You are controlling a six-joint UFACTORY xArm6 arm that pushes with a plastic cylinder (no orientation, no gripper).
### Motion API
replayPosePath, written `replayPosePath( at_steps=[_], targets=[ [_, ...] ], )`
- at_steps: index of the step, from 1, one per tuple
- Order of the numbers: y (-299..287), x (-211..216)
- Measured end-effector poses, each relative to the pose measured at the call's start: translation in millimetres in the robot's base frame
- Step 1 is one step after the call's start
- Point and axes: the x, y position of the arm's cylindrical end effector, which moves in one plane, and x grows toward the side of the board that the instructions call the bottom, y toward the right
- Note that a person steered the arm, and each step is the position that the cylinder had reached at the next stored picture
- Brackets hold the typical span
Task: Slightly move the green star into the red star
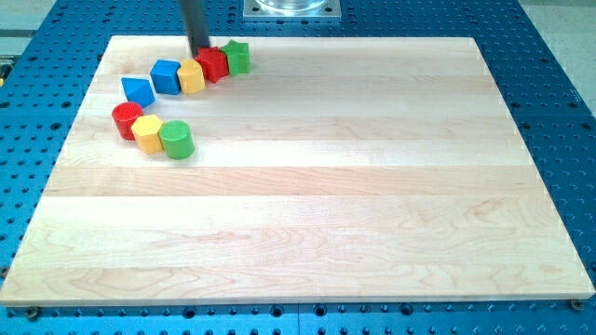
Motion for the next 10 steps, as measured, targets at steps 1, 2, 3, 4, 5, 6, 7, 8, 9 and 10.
replayPosePath(
  at_steps=[1,2,3,4,5,6,7,8,9,10],
  targets=[
    [8,0],
    [16,2],
    [16,-5],
    [30,-33],
    [81,-32],
    [76,-12],
    [71,13],
    [71,35],
    [79,46],
    [115,51]
  ],
)
